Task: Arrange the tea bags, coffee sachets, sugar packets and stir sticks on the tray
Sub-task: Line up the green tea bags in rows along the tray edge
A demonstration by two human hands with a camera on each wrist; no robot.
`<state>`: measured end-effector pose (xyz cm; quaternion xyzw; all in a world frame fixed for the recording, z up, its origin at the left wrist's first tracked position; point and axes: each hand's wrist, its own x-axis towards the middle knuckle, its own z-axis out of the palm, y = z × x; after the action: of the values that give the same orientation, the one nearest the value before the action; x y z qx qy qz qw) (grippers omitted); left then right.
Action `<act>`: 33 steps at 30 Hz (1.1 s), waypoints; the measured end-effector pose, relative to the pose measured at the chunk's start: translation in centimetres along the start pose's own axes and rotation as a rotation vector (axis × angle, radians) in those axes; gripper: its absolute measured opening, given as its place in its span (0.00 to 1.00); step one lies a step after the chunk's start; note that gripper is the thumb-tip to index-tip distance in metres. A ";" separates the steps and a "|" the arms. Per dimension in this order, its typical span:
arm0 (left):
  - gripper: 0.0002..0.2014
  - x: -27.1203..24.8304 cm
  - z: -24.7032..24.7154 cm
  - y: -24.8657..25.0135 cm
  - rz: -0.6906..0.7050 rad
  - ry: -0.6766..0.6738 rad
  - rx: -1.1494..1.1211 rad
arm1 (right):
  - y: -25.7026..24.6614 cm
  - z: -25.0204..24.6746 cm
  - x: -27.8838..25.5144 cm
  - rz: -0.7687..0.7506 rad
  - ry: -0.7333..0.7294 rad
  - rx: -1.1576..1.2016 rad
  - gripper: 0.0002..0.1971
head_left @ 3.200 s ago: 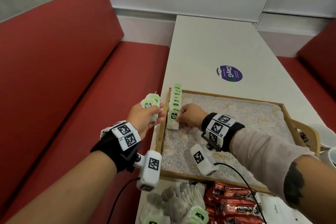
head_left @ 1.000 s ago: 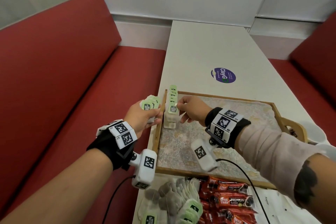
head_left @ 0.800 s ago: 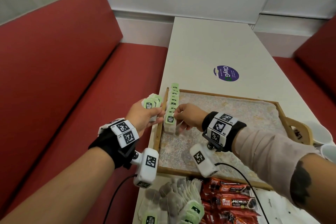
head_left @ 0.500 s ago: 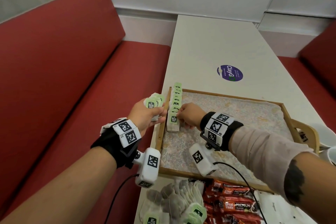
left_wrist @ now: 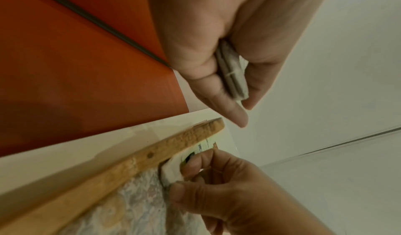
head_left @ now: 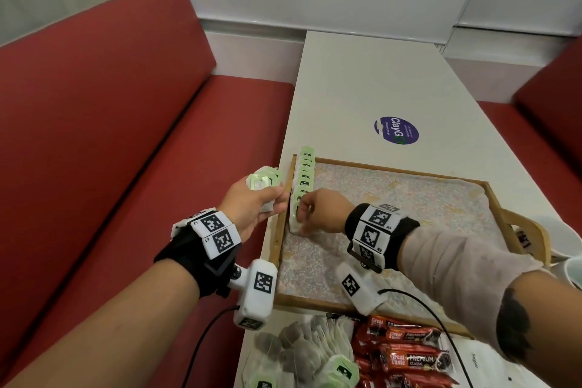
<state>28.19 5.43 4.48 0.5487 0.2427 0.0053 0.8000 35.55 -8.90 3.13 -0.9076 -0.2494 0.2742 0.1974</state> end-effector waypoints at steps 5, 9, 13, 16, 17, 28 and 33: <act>0.13 -0.2 -0.2 0.0 -0.016 -0.023 0.015 | -0.2 0.2 0.3 0.003 -0.001 -0.042 0.08; 0.15 -0.5 -0.3 0.1 -0.032 -0.038 0.001 | -1.0 -1.1 -0.3 -0.059 0.167 0.152 0.11; 0.16 -1.0 -0.2 0.3 -0.030 -0.087 0.004 | -2.5 -2.6 -1.4 -0.111 0.222 0.486 0.14; 0.16 -1.4 0.0 0.4 -0.022 -0.105 0.015 | -3.2 -2.7 -2.1 -0.141 0.222 0.577 0.11; 0.16 -1.5 0.1 0.4 -0.020 -0.111 0.020 | -3.3 -2.6 -2.2 -0.145 0.225 0.602 0.11; 0.09 -1.8 -0.4 -0.3 -0.002 -0.105 0.075 | -3.3 -3.0 -3.0 -0.021 0.350 0.837 0.06; 0.10 -1.2 -0.4 -0.4 0.010 -0.078 0.054 | -2.2 -3.2 -2.8 0.022 0.359 0.825 0.03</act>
<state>26.84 5.28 4.49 0.5712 0.2086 -0.0186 0.7937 34.62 -9.45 7.78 -0.7888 -0.0715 0.1908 0.5799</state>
